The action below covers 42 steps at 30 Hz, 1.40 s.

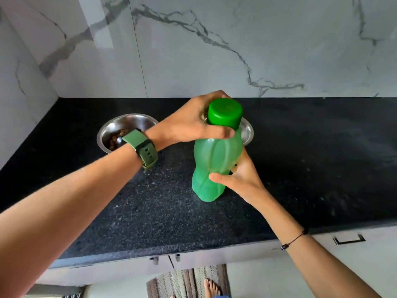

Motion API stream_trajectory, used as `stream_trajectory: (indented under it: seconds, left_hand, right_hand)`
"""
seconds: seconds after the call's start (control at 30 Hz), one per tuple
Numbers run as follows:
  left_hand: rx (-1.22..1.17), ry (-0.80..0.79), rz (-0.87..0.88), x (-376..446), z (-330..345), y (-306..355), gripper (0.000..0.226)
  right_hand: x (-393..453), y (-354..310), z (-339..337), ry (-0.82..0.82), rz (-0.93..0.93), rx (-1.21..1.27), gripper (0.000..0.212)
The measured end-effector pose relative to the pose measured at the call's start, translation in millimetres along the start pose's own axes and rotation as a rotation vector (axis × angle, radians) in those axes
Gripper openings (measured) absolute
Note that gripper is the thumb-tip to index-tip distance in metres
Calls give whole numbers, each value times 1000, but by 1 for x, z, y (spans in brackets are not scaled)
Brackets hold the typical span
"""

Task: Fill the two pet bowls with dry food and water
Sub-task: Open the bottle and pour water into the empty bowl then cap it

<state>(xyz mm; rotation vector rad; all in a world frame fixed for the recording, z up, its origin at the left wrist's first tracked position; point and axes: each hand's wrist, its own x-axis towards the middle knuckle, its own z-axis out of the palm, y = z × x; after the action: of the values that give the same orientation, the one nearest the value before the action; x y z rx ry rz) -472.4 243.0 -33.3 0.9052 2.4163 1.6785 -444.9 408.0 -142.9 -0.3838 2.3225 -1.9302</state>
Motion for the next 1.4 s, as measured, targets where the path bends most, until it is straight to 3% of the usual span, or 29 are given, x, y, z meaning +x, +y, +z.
stream_trajectory:
  seconds: [0.13, 0.23, 0.37, 0.43, 0.57, 0.77, 0.83, 0.97, 1.07, 1.23, 1.3, 1.4]
  left_hand:
    - [-40, 261, -10, 1, 24, -7, 37]
    - [22, 491, -49, 0, 36, -3, 39]
    - [35, 743, -108, 0, 57, 5, 48]
    - [-13, 707, -96, -7, 64, 6, 55]
    - [-63, 352, 97, -17, 54, 7, 77]
    - [87, 30, 82, 11, 13, 14, 60]
    - [239, 114, 101, 15, 13, 12, 53]
    - [538, 453, 105, 19, 36, 3, 72]
    - [533, 626, 36, 18, 57, 2, 72]
    - [393, 864, 71, 0, 69, 3, 55]
    - [268, 840, 82, 1, 58, 4, 50]
    - [-21, 459, 86, 9, 35, 8, 56]
  right_hand:
    - [2, 2, 6, 53, -43, -95, 103]
    - [3, 2, 14, 189, -57, -164, 105]
    - [10, 0, 19, 310, -64, -263, 95]
    - [15, 6, 19, 319, -78, -321, 94]
    - [14, 13, 7, 349, -57, -236, 92]
    - [8, 13, 6, 350, -44, -197, 98]
    - [9, 13, 5, 340, -30, -199, 98]
    - [10, 13, 4, 310, -20, -202, 105]
    - [10, 13, 4, 308, -21, -174, 110]
    - [11, 16, 3, 321, -63, -175, 98]
    - [11, 15, 5, 325, -43, -187, 100]
    - [11, 14, 5, 323, -16, -218, 104]
